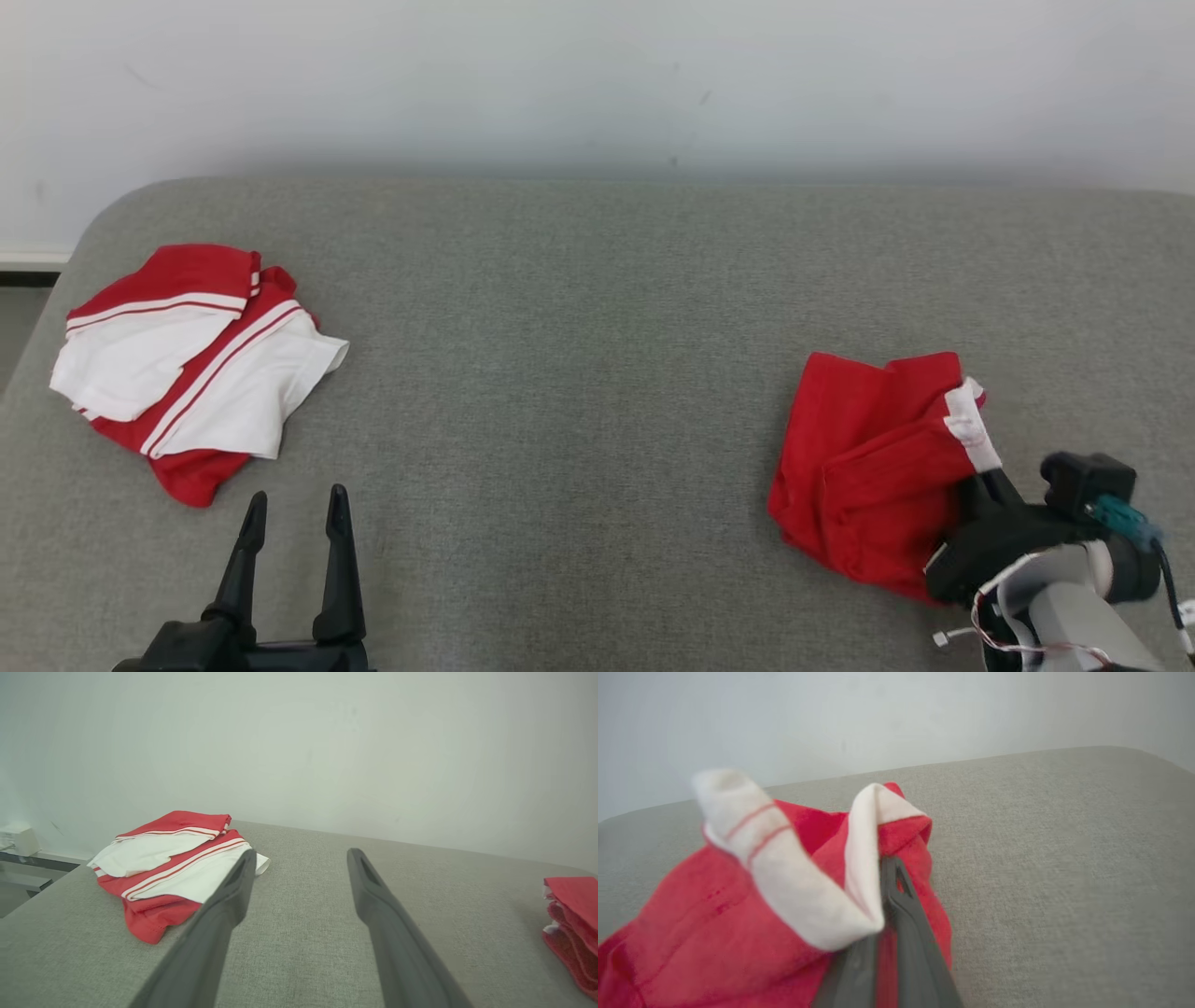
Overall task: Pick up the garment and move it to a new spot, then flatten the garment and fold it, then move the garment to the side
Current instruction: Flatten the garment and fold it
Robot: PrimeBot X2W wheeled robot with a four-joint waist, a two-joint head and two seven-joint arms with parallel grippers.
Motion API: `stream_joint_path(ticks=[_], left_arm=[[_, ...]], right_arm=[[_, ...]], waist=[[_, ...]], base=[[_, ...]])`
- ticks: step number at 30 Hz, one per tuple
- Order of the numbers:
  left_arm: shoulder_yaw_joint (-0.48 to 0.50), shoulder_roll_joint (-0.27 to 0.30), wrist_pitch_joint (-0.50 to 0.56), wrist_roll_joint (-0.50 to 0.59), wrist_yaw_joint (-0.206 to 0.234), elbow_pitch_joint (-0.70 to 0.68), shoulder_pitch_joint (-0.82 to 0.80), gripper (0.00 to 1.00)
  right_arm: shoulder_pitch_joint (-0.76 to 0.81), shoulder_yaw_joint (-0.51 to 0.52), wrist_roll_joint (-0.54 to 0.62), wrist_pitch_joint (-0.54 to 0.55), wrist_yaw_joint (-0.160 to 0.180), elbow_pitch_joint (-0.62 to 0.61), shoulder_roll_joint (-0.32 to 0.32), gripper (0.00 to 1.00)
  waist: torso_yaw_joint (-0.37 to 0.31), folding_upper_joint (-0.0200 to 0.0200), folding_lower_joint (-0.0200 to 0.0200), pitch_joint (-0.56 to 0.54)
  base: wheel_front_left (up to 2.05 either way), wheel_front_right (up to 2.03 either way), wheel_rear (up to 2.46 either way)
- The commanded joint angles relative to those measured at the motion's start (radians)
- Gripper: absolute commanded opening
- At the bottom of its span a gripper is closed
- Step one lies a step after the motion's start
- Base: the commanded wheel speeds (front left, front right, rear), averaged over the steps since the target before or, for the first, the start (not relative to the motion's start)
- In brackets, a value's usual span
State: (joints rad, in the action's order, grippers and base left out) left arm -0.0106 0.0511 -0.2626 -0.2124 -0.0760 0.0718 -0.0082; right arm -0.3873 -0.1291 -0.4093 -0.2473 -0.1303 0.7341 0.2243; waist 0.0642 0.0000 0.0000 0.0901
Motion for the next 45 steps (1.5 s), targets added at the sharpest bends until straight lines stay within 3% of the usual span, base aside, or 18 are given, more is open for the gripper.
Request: stream_joint_path(ticks=[1, 13, 23, 28, 45], left_arm=[[0.004, -0.001, -0.003, 0.009, 0.002, -0.001, -0.01, 1.0], [0.001, -0.001, -0.003, 0.001, -0.006, 0.01, -0.02, 1.0], [-0.01, -0.001, -0.003, -0.015, 0.0, 0.014, -0.026, 1.0], [-0.014, -0.001, -0.003, -0.013, 0.004, 0.012, -0.014, 1.0], [0.009, -0.001, -0.003, 0.01, -0.011, 0.016, 0.033, 1.0]], right_arm=[[-0.015, -0.005, 0.012, -0.005, -0.001, 0.014, -0.003, 0.0], [-0.156, -0.056, 0.048, -0.017, -0.001, 0.177, -0.068, 0.0], [-0.126, -0.144, 0.076, -0.019, -0.001, 0.2, -0.116, 0.0], [-0.104, -0.134, 0.074, -0.019, -0.001, 0.155, -0.108, 0.0], [0.119, -0.011, 0.071, -0.019, -0.001, -0.257, -0.038, 0.0]], waist=[[0.015, 0.0, 0.0, 0.01], [0.073, 0.0, 0.0, 0.017], [0.094, 0.0, 0.0, 0.019], [0.087, 0.0, 0.0, 0.015], [-0.034, 0.0, 0.0, -0.074]], base=[[0.0, 0.0, 0.0], [0.0, 0.0, 0.0], [0.0, 0.0, 0.0], [0.0, 0.0, 0.0], [0.0, 0.0, 0.0]])
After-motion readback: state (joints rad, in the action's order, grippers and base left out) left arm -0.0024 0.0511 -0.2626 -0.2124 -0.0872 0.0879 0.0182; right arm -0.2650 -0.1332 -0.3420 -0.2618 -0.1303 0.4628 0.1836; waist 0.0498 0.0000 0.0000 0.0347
